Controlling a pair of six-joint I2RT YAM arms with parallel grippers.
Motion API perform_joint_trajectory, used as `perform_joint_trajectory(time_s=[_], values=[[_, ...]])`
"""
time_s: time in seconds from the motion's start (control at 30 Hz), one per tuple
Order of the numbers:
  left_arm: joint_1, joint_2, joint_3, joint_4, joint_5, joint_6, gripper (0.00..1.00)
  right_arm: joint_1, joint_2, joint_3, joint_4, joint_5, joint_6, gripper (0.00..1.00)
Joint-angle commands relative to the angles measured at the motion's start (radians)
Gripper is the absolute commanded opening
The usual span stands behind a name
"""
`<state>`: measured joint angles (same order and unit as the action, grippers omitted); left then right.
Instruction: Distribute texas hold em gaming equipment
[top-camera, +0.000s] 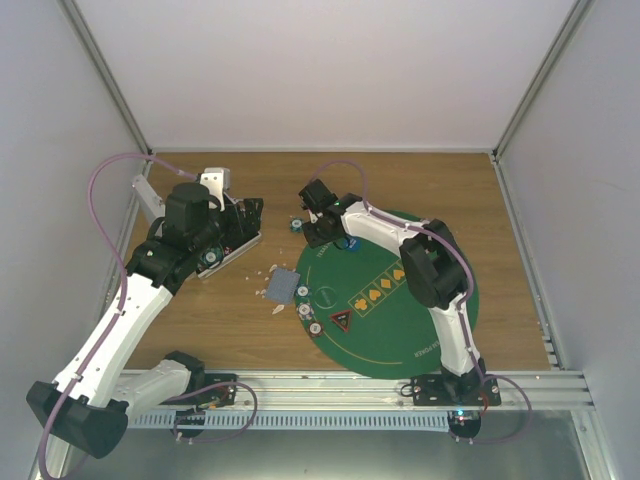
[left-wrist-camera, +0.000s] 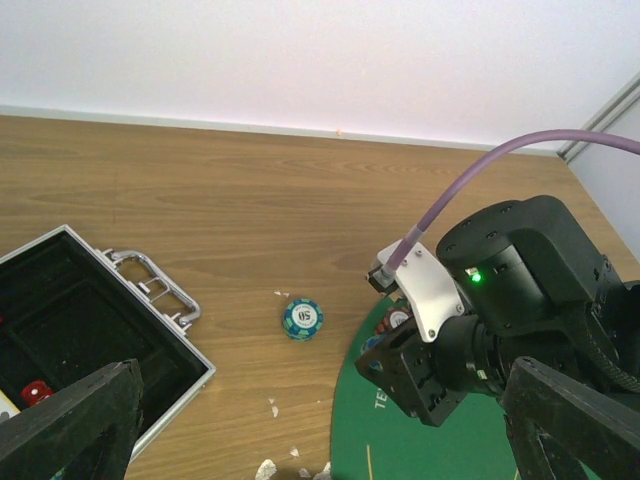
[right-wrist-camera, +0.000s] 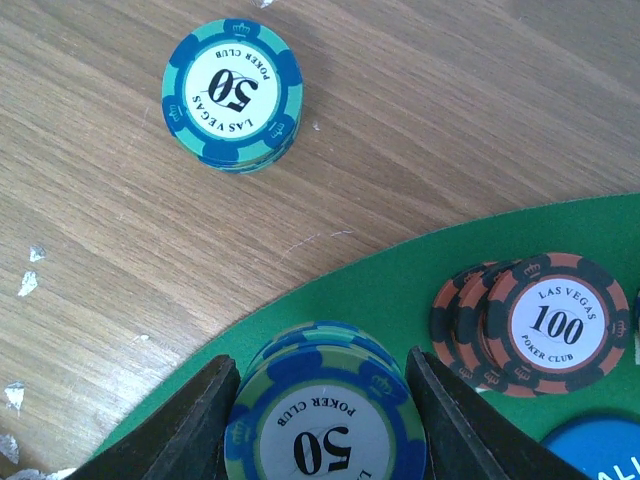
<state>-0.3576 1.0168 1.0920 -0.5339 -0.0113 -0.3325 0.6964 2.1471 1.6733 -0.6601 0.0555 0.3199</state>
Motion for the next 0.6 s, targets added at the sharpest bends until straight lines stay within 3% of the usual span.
perform_joint_trajectory(time_s=[0.0, 0.57], values=[[0.005, -0.010, 0.003, 0.051, 0.002, -0.007, 0.99, -0.005, 0.033, 0.003, 0.021, 0.026, 0.017, 0.41], [0.005, -0.012, 0.004, 0.052, 0.000, -0.006, 0.99, -0.018, 0.055, -0.003, 0.027, 0.028, 0.024, 0.41]])
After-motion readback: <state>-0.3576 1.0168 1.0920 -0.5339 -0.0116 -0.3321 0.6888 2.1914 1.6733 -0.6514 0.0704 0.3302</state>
